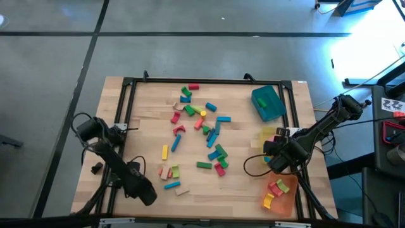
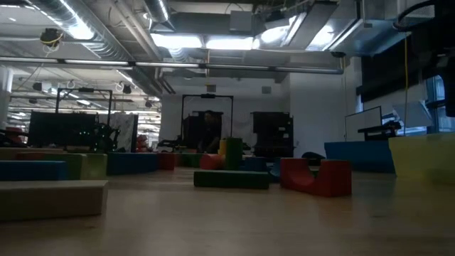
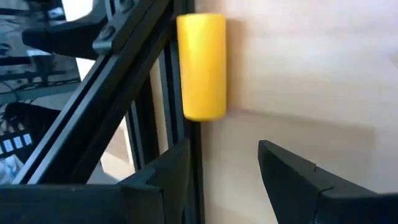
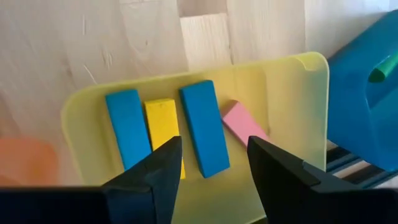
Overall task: Sort blocks by size
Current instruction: Put the yellow cylindrical block into the blue bin
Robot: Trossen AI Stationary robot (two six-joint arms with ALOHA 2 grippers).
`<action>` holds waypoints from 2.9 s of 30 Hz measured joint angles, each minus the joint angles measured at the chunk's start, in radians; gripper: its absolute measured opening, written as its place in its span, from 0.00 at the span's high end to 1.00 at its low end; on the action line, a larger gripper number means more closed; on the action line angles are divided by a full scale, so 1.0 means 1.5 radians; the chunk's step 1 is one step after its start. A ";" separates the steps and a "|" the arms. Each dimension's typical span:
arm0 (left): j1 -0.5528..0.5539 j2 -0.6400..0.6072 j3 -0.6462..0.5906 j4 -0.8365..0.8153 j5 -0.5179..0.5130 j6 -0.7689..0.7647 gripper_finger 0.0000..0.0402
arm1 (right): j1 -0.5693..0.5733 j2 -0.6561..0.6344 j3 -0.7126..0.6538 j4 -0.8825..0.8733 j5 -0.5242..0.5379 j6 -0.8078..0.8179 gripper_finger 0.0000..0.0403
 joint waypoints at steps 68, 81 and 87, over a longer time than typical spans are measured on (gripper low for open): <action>0.121 -0.219 -0.075 0.321 -0.676 0.343 0.70 | 0.000 0.000 0.000 0.136 0.106 -0.062 0.54; 0.295 -0.213 -0.079 0.659 -0.677 1.000 0.69 | 0.000 0.000 0.000 0.348 0.283 -0.085 0.54; 0.332 -0.212 -0.079 0.815 -0.674 1.246 0.69 | -0.012 0.000 0.000 0.529 0.330 -0.208 0.54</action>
